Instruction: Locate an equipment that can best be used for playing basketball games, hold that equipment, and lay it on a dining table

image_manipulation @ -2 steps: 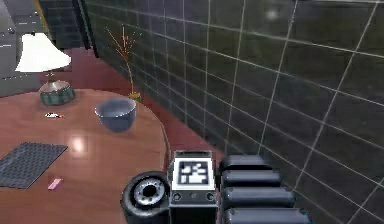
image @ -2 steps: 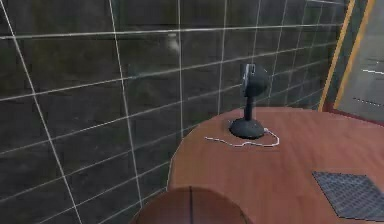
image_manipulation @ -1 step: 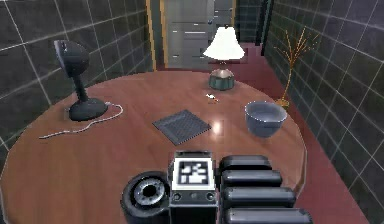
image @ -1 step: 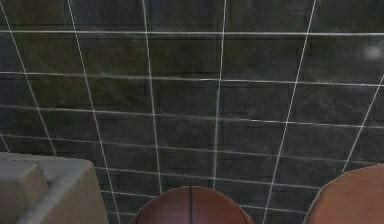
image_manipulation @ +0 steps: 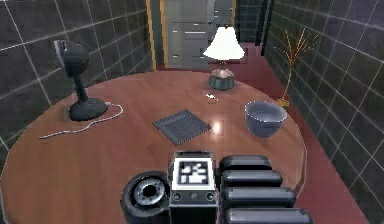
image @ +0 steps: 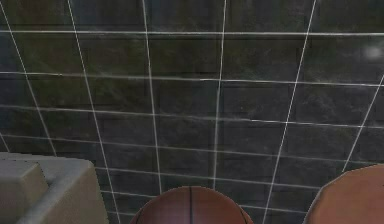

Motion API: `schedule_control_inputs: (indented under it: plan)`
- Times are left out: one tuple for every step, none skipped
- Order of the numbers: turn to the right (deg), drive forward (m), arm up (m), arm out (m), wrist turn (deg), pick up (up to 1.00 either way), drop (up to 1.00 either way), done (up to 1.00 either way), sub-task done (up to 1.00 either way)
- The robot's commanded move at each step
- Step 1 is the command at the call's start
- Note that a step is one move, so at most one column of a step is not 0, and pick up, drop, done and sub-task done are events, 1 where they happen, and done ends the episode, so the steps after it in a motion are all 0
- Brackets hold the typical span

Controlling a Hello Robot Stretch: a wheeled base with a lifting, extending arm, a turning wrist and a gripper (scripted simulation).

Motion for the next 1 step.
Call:
schedule_control_inputs:
  plan:
    - [0.0,0.00,0.00,0.48,0.0,0.00,0.00,0.00,0.00]
